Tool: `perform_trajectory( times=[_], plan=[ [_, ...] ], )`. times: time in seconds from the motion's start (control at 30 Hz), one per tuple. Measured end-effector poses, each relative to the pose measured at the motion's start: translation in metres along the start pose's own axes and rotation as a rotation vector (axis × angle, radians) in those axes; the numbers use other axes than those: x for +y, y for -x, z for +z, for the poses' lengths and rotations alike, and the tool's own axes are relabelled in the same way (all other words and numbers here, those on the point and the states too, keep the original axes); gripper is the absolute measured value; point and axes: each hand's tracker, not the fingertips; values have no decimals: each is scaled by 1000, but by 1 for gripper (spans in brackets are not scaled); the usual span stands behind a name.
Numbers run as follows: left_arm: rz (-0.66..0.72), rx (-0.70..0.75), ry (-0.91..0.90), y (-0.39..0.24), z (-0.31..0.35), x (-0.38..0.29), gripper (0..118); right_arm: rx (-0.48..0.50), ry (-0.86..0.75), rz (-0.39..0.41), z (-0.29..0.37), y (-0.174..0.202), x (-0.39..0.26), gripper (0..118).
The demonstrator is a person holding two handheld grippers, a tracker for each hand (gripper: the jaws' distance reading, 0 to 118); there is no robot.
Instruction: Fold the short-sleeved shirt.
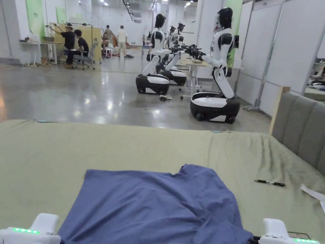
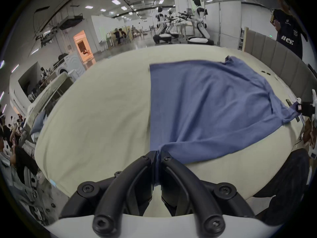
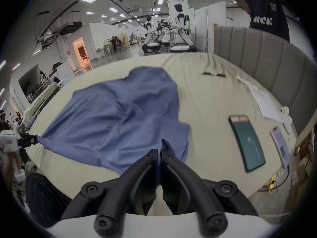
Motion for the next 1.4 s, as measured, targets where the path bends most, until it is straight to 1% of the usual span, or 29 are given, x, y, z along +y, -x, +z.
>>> perform_trajectory(
  times=[0.07,0.1,0.13,0.17,0.2,0.23,0.27,0.3,0.4,0.47,0.5,0.53,0.57,0.6,0.63,0.67,0.73,0.77,0.8,0.97,1.0,1.03,1.07,1.1,1.13,1.17,1.23,1.3,1.4],
  plan=[
    [55,-34,18,9,-2,-1,13,23,-3,-13,0,-3,-5,5],
    [78,-41,10,13,4,-2,30,63,-23,-25,4,-6,-5,8],
    [95,-65,-33,18,12,-1,52,94,-43,-38,9,-8,-4,24],
    [103,-71,-68,20,21,-1,70,113,-47,-60,13,-9,-1,61],
    [102,-73,-118,21,35,-1,74,123,-37,-65,16,-9,1,111],
    [100,-76,-146,17,50,-4,74,130,-52,-61,24,-8,2,118],
    [90,-82,-153,15,65,-8,74,136,-140,-53,43,-1,-2,114],
    [85,-92,-192,13,79,-15,74,122,-160,-44,54,3,-4,113],
    [67,-98,-263,-2,104,-31,74,124,-186,13,71,11,-2,114],
    [69,-51,-295,-9,111,-41,74,109,-188,65,80,23,-10,114],
    [78,-29,-302,-6,96,-47,73,111,-203,99,83,30,-17,111],
    [84,-30,-306,-7,93,-52,72,111,-224,135,81,34,-23,102],
    [93,-26,-360,-8,92,-56,71,82,-291,168,83,40,-31,85],
    [88,-27,-400,-11,90,-61,59,34,-337,203,83,49,-38,41],
    [76,-31,-409,-17,85,-67,28,-18,-374,220,82,56,-43,8],
    [56,-30,-406,-21,81,-68,4,-39,-404,206,80,62,-46,1],
    [22,33,-386,-36,68,-67,4,23,-410,97,78,67,-45,1],
    [7,8,-342,-40,60,-69,4,52,-387,52,76,69,-43,1],
    [12,12,-323,-44,52,-68,4,43,-385,36,74,70,-42,1],
    [-11,42,-273,-39,28,-62,5,55,-329,65,60,75,-38,1],
    [-27,59,-250,-39,21,-61,13,42,-322,74,57,75,-38,1],
    [-51,80,-213,-32,21,-57,13,41,-316,74,56,74,-37,1],
    [-78,84,-176,-29,14,-57,19,50,-306,68,56,75,-37,1],
    [-73,66,-178,-24,8,-58,44,85,-279,43,54,74,-37,1],
    [-65,35,-177,-20,4,-59,65,92,-268,27,54,73,-37,1],
    [-6,-39,-190,-9,12,-56,71,78,-274,30,54,73,-38,1],
    [80,-73,-174,3,6,-53,71,70,-269,37,52,73,-39,1],
    [71,-22,-153,14,-4,-48,71,71,-258,35,52,73,-39,1],
    [39,-40,-130,23,-20,-43,71,72,-238,39,51,74,-37,1]
  ],
)
